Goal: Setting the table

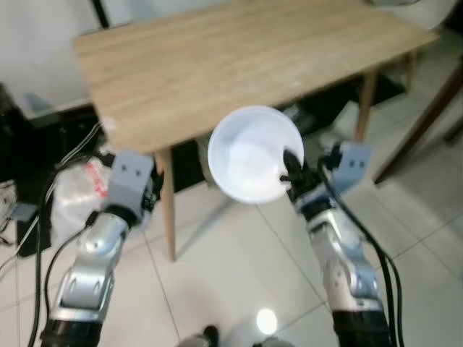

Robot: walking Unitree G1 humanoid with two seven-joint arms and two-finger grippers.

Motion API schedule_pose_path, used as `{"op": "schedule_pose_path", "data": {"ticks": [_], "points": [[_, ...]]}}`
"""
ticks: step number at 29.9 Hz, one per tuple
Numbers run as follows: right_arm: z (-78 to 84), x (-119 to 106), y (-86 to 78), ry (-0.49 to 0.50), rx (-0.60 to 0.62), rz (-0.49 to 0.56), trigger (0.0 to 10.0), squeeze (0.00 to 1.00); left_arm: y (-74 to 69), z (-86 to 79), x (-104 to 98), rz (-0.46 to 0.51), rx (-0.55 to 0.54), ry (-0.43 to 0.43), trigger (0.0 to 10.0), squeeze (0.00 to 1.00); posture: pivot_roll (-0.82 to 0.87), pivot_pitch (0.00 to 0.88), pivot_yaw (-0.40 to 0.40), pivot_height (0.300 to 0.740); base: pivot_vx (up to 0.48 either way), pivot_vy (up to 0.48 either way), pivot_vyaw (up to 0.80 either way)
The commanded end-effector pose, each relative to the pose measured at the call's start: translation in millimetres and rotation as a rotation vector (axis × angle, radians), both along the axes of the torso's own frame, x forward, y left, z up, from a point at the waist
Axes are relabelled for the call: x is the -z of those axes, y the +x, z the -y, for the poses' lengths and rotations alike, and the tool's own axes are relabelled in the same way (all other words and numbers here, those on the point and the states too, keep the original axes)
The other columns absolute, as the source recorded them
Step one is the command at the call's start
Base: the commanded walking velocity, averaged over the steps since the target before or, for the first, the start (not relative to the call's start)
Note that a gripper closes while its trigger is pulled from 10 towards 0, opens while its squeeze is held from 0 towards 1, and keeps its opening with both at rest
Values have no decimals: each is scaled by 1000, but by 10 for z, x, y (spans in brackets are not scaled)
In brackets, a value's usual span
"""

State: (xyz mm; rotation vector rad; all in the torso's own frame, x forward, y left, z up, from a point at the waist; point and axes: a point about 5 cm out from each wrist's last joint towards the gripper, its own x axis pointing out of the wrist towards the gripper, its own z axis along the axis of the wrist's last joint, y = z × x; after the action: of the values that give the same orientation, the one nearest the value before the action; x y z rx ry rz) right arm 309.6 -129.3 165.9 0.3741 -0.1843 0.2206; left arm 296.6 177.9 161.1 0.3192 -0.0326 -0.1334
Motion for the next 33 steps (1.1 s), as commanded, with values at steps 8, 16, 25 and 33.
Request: {"op": "schedule_pose_path", "data": {"ticks": [8,16,25,33], "points": [[29,18,5,29,37,-8,10000,0,29,-24,34,-6,-20,31,10000,0,-56,27,55,740,128,0,265],[39,23,7,21,43,-11,10000,0,37,-27,39,-5,-26,37,10000,0,-58,26,56,740,472,0,0],[30,28,4,23,38,-11,10000,0,36,-19,45,-4,-22,39,10000,0,-58,29,57,740,480,0,0],[18,-18,-7,14,30,24,10000,0,27,6,25,14,-6,43,10000,0,-57,31,56,740,480,0,0]]}}
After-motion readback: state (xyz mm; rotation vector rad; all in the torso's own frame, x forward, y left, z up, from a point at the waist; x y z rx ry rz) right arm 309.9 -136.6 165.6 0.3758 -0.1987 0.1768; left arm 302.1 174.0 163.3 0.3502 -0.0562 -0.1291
